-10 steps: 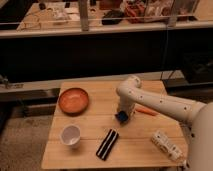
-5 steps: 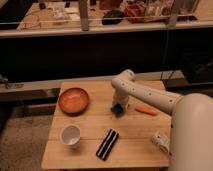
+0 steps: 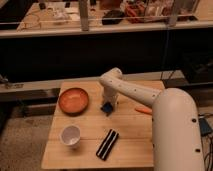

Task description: Wipe the white sponge on the table

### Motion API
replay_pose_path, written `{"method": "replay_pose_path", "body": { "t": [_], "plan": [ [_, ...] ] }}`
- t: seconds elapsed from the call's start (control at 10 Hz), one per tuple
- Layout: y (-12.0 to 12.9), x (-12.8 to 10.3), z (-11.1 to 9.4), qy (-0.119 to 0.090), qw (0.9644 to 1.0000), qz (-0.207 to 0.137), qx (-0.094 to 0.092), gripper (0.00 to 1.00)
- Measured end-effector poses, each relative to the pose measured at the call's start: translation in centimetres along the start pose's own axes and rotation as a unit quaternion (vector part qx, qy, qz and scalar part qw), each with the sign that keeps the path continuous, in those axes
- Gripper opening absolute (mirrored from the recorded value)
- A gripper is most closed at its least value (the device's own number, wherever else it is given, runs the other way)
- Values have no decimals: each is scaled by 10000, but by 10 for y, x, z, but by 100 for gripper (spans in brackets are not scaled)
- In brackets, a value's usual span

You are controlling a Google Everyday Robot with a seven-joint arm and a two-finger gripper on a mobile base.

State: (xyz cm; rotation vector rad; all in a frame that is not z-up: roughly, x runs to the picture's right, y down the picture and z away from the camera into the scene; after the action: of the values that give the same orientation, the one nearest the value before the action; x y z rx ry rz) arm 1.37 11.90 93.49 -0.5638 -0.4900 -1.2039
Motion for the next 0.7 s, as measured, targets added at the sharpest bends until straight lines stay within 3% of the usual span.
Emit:
{"method": "replay_pose_path", "body": {
  "t": [0.2,0.4,0.7],
  "plan": [
    [-15,-16,-4,-57,9994,-311,142,41],
    [-15,-38,-11,-120,9985,-476,227,41],
    [-7,-73,-12,-218,9985,-446,212,41]
  ]
}}
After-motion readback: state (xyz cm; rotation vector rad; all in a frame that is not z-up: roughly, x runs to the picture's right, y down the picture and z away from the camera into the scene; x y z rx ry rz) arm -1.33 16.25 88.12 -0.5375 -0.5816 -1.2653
